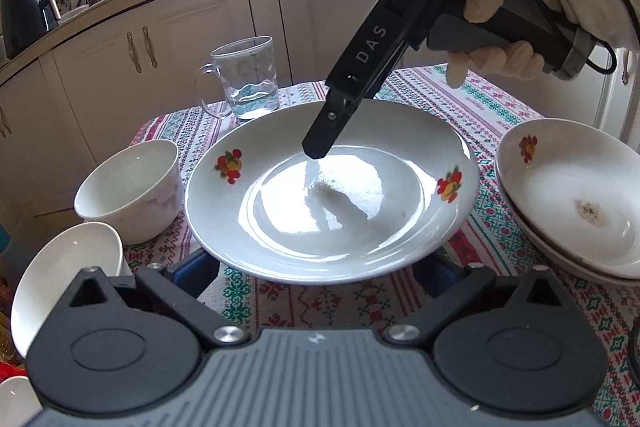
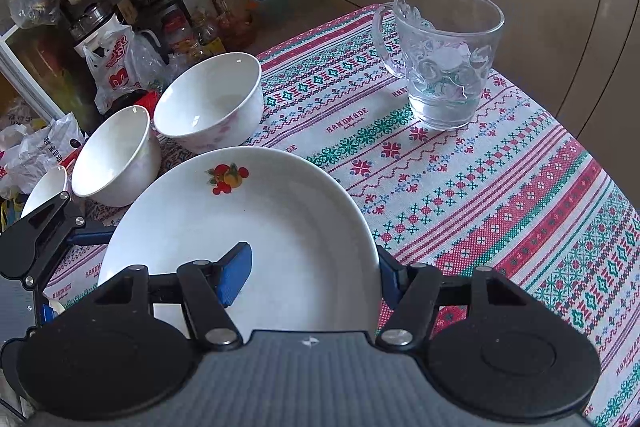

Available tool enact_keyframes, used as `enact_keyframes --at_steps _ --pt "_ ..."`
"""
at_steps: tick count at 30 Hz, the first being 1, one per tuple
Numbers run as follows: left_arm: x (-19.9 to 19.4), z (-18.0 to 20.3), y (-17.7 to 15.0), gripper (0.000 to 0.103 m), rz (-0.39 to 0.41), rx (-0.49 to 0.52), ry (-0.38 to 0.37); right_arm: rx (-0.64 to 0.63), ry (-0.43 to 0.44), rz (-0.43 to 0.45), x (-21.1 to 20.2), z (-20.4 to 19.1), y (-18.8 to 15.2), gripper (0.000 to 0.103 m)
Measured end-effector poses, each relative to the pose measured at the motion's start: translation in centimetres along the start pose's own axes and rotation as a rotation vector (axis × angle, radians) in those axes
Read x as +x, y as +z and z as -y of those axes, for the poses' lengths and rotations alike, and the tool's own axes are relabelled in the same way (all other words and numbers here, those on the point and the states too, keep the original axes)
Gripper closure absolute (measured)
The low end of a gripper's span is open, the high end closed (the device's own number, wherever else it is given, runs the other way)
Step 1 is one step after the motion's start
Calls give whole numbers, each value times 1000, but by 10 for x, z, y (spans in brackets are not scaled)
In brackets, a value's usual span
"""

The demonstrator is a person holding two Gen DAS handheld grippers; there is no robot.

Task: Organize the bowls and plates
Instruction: 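Lift the fruit-decal plate with the right tool and carry it over the stacked plates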

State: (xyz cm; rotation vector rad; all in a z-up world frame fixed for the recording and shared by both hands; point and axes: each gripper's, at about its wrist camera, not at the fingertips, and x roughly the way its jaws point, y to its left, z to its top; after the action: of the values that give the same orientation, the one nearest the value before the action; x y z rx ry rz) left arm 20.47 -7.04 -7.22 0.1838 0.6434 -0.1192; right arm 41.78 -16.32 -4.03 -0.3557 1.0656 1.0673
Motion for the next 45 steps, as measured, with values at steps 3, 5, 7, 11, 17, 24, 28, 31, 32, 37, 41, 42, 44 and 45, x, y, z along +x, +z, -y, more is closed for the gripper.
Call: enact_keyframes --at_steps 3,5,7,11,17,24,28,31,32,37,41,42,44,45 --pt "-8 1 0 1 5 5 -9 11 -2 19 -9 -6 -5 33" --pt "-13 2 1 1 2 12 -19 20 -2 32 -16 -9 -9 33" --pt "-17 3 1 1 -1 16 -33 30 -3 44 -22 -12 -14 33" --pt "-29 9 1 1 13 32 -50 39 -24 55 -35 -21 -25 33" --pt "-39 17 2 1 18 54 -76 63 -42 76 -53 -30 -45 33" --pt "-47 32 3 1 30 103 -118 101 -75 104 -75 -34 -71 33" --pt "-49 44 6 1 30 129 -151 127 -101 121 -89 -34 -89 33" --pt "-50 52 9 1 30 149 -186 143 -127 131 -100 -36 -103 33" --pt "-50 55 10 1 33 158 -193 151 -134 136 -103 -35 -107 33" --pt "-51 71 12 1 39 195 -235 192 -162 163 -122 -33 -131 33" --pt "-50 81 13 1 31 217 -262 215 -185 167 -130 -32 -147 33" --pt "-50 84 13 1 29 222 -266 224 -186 171 -131 -31 -151 33" --pt "-48 88 14 1 24 235 -270 238 -187 182 -134 -29 -160 33" --pt "-47 91 14 1 21 241 -271 245 -187 185 -134 -28 -163 33"
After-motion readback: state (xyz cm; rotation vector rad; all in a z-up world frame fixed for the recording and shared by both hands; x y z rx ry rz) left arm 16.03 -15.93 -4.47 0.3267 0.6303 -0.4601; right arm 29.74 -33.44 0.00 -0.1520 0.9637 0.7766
